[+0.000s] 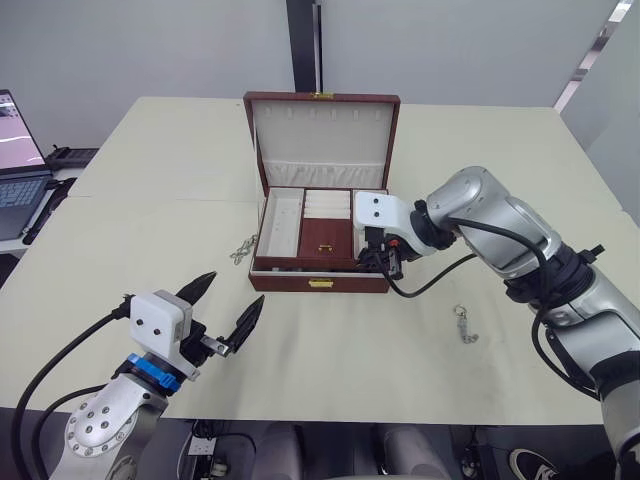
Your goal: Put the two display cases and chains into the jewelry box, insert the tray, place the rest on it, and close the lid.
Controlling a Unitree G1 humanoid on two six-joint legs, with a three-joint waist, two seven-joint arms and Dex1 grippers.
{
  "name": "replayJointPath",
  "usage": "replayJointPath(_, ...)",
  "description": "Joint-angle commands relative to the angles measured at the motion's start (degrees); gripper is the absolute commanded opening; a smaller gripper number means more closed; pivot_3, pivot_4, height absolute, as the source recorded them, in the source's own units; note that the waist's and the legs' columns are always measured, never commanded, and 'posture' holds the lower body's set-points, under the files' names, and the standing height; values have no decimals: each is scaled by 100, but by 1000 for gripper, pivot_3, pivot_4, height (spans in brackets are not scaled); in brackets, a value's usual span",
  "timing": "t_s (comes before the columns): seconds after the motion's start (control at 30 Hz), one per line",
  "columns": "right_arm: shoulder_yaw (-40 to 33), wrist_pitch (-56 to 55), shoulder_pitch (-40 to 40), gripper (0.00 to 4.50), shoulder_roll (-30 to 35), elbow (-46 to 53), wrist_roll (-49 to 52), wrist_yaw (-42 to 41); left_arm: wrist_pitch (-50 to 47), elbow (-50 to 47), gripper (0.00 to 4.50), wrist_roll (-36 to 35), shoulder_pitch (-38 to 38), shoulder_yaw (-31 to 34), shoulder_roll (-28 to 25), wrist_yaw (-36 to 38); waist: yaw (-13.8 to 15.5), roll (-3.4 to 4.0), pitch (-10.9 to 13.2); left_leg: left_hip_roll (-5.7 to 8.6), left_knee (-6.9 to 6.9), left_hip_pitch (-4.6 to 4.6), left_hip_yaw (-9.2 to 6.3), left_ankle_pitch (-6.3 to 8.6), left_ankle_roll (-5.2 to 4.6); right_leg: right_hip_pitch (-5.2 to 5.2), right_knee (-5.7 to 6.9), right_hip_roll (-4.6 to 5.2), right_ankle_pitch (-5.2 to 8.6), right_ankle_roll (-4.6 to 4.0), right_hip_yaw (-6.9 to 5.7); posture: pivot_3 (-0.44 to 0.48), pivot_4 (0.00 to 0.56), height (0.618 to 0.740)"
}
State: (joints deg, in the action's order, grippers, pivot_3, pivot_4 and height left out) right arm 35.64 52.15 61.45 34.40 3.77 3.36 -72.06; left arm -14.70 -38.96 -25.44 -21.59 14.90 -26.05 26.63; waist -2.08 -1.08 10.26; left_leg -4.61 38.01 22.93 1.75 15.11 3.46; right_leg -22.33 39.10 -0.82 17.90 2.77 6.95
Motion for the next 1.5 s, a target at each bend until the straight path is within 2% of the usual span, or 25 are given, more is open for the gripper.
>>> replayJointPath(0.03,-34,-12,46,8,-61,230,8,46,18,-250,4500,4,12,-35,34,-45,-11,0,0,0,0,0,0,0,0,0,0,0,0,0,0,0,150,740)
replayJointPath(0.43,35,35,29,8,-140,327,44,55,43,-277,4500,36,-78,-87,87,-112,-52,0,0,0,-2,1,-1,0,0,-1,-1,0,0,-1,0,0,150,740)
replayJointPath(0.8,80,-317,71,8,-230,-222,-160,235,50,-261,4500,72,-47,-123,124,-136,-111,-9,-5,0,-1,-4,-3,0,0,3,0,0,0,0,0,0,150,740)
replayJointPath(1.5,-20,-306,147,8,-362,-512,-163,270,53,-196,4500,61,-7,-96,88,-68,-119,-20,-9,1,-4,1,-6,0,0,0,0,0,0,-1,0,0,150,740)
